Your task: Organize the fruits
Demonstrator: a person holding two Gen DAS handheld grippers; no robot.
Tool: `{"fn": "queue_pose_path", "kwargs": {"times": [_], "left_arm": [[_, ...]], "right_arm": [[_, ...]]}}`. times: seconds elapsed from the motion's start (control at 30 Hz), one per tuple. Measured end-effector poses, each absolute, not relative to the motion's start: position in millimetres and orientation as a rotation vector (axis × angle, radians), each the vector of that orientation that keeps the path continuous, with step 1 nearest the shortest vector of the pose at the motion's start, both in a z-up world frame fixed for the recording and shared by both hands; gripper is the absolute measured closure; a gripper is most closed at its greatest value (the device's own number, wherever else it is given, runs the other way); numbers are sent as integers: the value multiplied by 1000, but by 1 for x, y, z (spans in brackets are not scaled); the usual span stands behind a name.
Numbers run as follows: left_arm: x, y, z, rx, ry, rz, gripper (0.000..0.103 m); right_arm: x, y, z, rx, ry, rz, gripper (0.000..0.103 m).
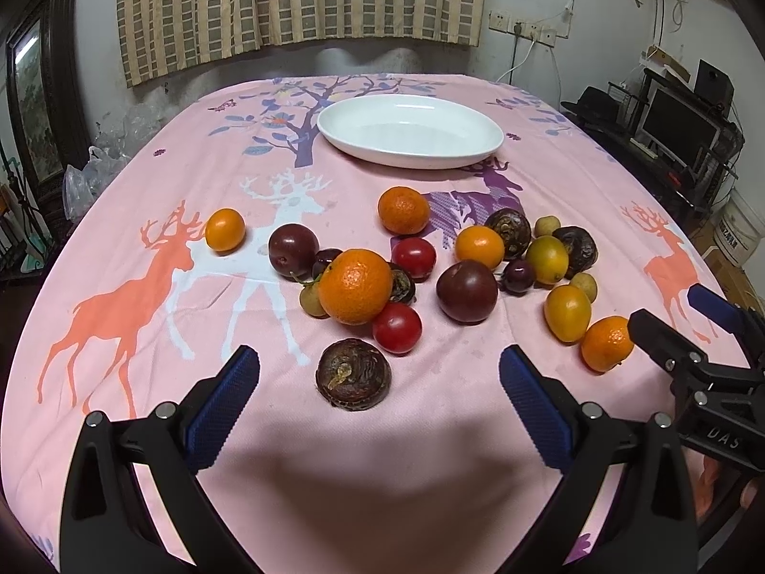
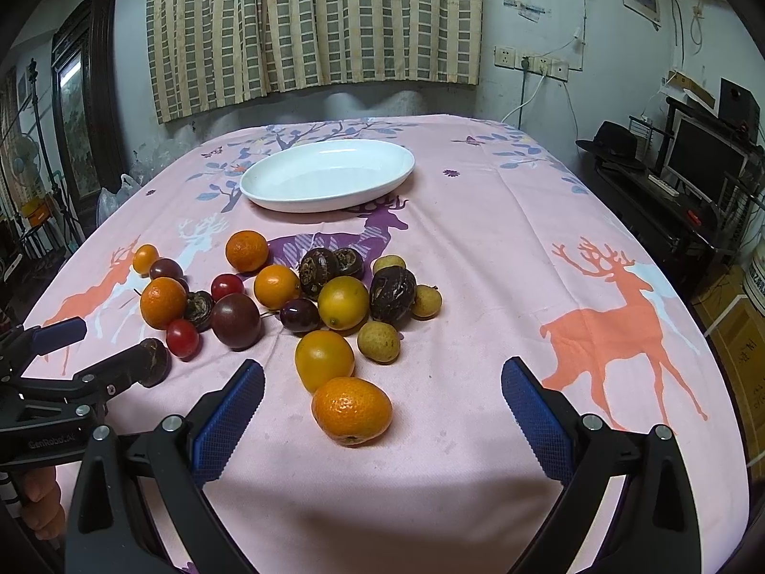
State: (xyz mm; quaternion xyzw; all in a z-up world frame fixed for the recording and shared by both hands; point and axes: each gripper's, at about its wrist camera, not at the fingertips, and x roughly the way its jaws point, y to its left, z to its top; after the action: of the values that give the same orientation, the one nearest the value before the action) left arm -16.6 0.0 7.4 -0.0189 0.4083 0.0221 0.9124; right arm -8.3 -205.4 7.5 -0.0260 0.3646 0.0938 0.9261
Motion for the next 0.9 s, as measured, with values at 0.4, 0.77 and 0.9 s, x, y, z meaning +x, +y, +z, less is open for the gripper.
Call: {"fn": "queue_pose_path", "kwargs": {"times": [0.4, 0.77, 0.9], "left_arm": [[-17, 0, 7, -39, 843, 44, 5], [-17, -1, 7, -39, 844, 43, 5], [-17, -1, 7, -39, 845, 42, 5]], "right_arm": [[-8, -206, 9, -51, 747, 192, 3], [-8, -206, 9, -51, 748, 192, 3], [-8, -206, 9, -51, 747, 192, 3]]}}
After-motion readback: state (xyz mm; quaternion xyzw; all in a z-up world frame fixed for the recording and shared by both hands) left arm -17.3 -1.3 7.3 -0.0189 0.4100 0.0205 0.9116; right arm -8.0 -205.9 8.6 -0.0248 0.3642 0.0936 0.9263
